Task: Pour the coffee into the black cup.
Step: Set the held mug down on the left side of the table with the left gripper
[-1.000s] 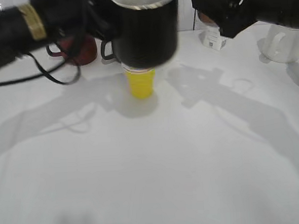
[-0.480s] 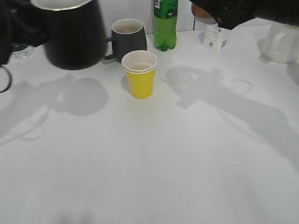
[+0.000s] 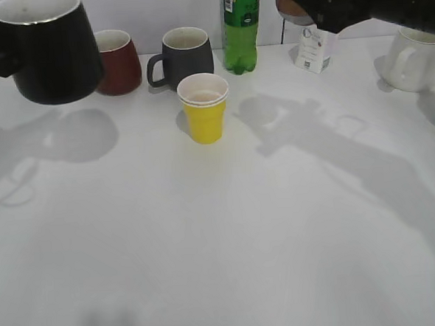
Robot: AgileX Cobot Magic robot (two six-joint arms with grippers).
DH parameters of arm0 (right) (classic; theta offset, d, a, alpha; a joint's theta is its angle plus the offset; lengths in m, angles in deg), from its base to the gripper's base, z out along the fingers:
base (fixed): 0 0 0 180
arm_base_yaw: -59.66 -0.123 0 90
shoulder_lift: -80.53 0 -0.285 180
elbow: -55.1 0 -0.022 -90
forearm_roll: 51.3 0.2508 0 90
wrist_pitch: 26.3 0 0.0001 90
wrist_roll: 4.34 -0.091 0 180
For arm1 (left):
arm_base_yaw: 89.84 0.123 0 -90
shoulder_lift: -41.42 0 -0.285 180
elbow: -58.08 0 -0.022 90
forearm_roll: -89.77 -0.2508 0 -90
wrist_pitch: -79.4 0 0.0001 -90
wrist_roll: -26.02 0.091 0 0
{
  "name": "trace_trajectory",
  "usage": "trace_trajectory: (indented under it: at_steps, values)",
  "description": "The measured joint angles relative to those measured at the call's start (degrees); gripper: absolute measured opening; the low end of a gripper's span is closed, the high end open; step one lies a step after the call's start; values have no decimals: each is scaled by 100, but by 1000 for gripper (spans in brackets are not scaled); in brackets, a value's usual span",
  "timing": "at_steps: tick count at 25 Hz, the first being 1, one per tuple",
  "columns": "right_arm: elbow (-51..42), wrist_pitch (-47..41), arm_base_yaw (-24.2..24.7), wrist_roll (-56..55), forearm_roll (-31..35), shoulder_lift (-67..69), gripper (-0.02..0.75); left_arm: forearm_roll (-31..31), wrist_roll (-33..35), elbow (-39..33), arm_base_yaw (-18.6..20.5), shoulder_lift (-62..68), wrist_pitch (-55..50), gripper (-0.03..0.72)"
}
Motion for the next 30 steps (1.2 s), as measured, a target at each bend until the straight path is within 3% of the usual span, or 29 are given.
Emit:
trace_trajectory:
  at_steps: [15, 30]
  values:
    - [0, 0, 0, -5, 0, 0, 534, 2071, 1538, 0, 44, 1481, 1148, 33]
    - [0, -52, 0, -5, 0, 0, 534, 2557, 1918, 5, 74, 2803, 1979, 33]
